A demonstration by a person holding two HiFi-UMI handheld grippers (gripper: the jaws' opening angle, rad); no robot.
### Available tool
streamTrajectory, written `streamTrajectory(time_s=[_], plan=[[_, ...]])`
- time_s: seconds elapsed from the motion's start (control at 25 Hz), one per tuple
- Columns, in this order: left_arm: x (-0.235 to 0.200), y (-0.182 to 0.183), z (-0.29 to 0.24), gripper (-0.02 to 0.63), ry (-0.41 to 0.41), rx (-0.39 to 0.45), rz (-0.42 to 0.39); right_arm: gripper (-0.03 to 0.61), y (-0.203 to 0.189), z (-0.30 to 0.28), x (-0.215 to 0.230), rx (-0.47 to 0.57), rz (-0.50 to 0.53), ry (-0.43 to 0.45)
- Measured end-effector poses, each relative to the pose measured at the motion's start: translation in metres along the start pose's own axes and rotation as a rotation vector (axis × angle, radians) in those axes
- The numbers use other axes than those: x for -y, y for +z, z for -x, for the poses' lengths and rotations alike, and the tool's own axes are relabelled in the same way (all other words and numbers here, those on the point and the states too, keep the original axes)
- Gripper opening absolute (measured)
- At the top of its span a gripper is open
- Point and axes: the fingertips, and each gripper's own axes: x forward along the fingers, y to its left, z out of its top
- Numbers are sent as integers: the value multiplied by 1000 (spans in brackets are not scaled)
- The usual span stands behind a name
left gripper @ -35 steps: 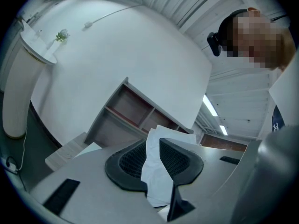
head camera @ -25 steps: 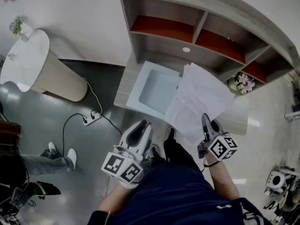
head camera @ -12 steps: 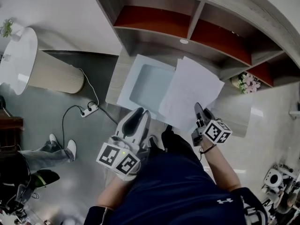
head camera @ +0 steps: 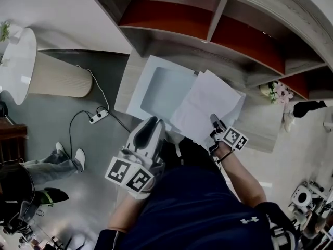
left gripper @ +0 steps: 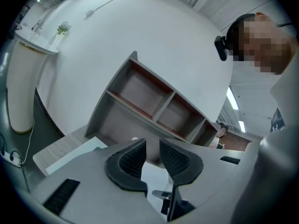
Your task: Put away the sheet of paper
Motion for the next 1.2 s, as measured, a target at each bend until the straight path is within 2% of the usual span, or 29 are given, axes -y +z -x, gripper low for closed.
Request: streamTrajectory(time_s=[0.16,0.44,0.72,1.2], plan=[[-8,6,-5,98,-13,-7,3,15,-16,-13,14,-63,9,-99],[-29,21,-6,98,-27,-9,10,16,-31,-34,2,-121,56,-177],[-55,35,2,98,-26,-5,19,16,-45,-65,-9,-154,68,-214],[-100,57,20,98,29,17,41,17,-58,-109,-30,-215,125,-229]])
